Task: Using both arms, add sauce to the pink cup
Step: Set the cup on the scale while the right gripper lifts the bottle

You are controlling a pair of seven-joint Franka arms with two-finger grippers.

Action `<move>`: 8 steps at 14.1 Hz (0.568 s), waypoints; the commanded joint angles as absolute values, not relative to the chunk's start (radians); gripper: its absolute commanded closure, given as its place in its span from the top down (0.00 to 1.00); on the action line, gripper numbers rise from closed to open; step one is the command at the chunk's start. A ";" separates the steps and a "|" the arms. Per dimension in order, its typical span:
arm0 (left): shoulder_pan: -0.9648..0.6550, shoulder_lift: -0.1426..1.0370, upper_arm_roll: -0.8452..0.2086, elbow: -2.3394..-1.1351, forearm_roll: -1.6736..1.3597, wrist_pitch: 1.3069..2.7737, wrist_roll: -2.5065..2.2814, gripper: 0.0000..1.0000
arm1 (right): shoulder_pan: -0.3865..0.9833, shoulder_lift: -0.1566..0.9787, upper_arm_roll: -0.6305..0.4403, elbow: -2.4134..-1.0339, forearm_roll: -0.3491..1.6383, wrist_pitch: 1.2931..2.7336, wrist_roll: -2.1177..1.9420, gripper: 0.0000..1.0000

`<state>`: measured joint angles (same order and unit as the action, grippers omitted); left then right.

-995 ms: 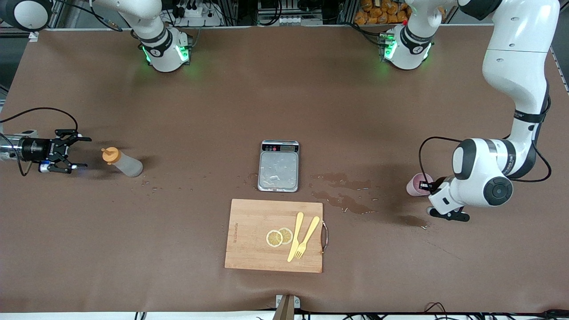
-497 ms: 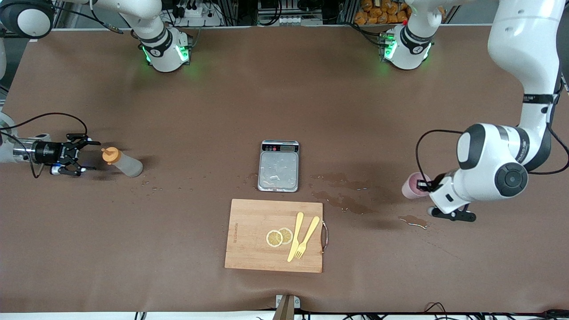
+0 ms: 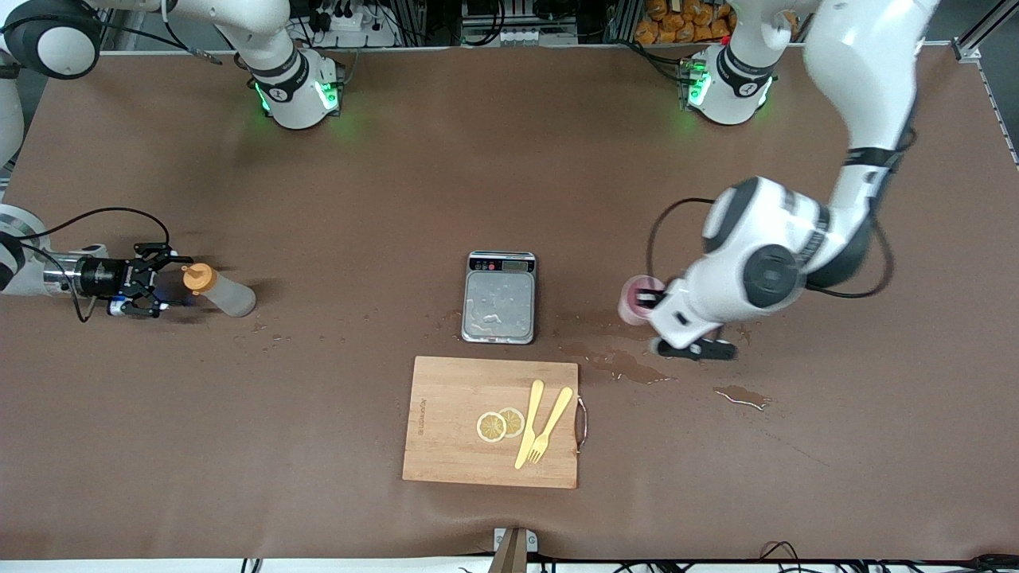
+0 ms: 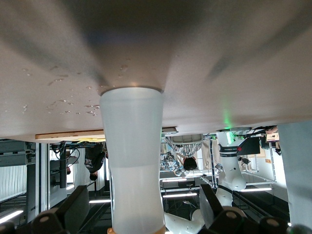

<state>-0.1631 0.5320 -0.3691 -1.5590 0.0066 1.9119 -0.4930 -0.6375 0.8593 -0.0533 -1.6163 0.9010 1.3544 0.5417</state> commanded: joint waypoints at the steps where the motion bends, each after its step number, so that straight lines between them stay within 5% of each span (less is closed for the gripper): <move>1: -0.317 0.618 -0.353 -1.442 0.008 1.908 -0.716 0.00 | -0.615 0.874 -0.052 -1.621 0.936 1.376 0.522 1.00; 8: -0.561 0.713 -0.286 -1.419 0.040 2.242 -0.977 0.00 | -0.581 0.885 -0.051 -1.628 0.963 1.402 0.520 1.00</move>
